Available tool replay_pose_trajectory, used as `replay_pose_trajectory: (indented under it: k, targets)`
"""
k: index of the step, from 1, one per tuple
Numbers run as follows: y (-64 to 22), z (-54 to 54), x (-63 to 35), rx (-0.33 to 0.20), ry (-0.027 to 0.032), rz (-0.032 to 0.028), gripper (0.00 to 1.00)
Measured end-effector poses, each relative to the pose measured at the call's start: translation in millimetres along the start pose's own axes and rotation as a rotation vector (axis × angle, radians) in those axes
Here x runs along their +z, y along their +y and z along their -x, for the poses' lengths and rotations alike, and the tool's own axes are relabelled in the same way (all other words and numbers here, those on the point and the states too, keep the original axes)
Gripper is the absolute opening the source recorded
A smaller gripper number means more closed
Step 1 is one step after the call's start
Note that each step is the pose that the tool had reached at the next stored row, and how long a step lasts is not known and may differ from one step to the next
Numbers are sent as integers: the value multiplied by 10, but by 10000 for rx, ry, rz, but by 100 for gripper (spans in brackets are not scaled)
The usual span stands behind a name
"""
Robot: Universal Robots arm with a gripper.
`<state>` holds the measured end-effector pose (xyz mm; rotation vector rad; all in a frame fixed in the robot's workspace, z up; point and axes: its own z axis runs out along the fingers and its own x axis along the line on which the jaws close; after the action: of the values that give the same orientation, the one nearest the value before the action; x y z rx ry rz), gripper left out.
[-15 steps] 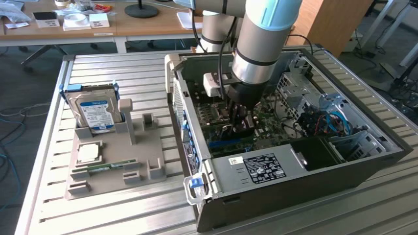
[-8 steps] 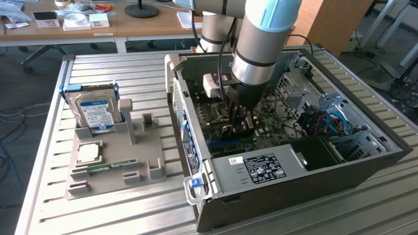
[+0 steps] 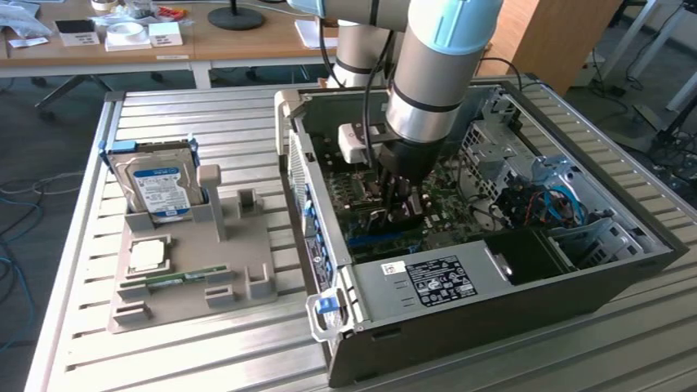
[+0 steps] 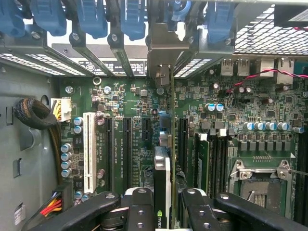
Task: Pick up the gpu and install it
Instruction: 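Insert the gpu into the slot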
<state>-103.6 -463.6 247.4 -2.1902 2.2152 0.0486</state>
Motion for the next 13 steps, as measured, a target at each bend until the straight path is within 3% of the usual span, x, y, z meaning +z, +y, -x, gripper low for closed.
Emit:
replay_pose_trajectory:
  k: [6,13]
  targets:
    - [2,0,5,0,1,0,27]
    - [1,0,-8,23,46,-3,27]
